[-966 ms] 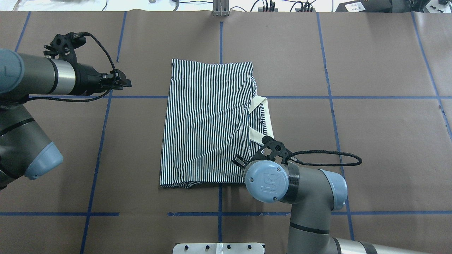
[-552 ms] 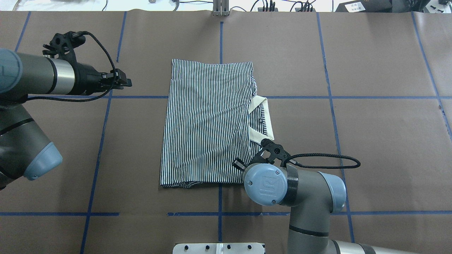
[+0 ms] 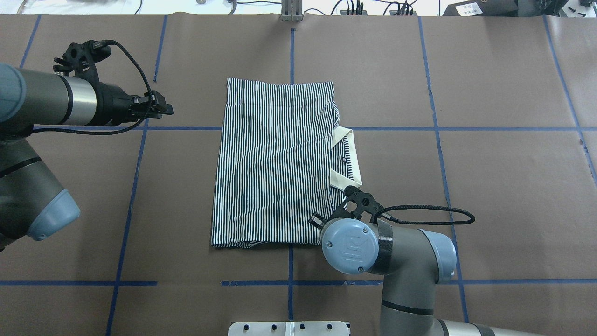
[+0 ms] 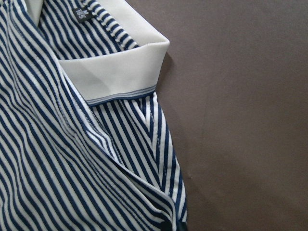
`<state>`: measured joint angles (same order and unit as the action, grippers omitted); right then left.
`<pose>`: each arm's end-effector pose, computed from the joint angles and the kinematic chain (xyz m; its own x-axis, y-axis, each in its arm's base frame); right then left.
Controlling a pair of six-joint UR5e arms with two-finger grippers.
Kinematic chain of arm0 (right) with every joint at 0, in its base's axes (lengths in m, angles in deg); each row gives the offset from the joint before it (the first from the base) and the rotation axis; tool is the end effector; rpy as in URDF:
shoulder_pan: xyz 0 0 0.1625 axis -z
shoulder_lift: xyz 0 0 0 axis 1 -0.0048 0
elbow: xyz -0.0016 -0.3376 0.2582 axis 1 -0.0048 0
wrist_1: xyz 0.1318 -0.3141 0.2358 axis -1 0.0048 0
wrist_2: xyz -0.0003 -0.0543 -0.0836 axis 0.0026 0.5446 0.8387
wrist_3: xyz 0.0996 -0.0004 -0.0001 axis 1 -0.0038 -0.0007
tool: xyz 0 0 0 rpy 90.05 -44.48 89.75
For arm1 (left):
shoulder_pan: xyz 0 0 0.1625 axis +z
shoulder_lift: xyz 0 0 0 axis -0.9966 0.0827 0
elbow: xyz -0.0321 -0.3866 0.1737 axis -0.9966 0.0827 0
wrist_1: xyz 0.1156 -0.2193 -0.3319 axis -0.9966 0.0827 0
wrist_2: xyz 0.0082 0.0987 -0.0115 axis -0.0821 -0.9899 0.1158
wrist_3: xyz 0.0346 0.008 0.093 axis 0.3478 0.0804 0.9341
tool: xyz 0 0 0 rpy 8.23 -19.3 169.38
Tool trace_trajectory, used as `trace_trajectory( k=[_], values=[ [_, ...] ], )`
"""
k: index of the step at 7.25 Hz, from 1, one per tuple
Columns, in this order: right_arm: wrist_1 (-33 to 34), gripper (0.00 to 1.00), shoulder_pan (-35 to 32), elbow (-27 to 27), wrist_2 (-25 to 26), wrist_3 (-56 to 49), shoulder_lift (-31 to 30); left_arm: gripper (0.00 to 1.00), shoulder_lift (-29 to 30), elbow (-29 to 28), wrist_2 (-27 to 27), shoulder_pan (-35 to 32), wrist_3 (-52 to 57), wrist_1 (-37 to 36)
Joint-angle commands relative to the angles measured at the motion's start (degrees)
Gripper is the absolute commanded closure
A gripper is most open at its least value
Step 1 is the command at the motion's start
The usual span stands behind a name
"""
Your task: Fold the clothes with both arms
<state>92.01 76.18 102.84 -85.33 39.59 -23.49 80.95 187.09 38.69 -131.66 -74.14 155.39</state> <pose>-0.5862 -0.2868 0.2707 0.4874 0.5839 0.6493 -0.5742 0.7745 -0.2655 0.3211 -0.4840 0.3138 0.3330 -0.0513 -0.9415 0.4140 0.9051 0.0971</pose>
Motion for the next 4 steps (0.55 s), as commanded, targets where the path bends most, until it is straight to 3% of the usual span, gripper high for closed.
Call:
trace_trajectory(
  k=[1,4],
  values=[
    [0.1,1.0,-0.6,2.0,-0.2,-0.6,-0.4,0.62,0.0,0.1,0.0,0.0,-0.1,0.0],
    [0.1,1.0,-0.6,3.7,-0.2,-0.6,-1.6,0.62,0.0,0.1,0.1,0.0,-0.1,0.0]
  ],
)
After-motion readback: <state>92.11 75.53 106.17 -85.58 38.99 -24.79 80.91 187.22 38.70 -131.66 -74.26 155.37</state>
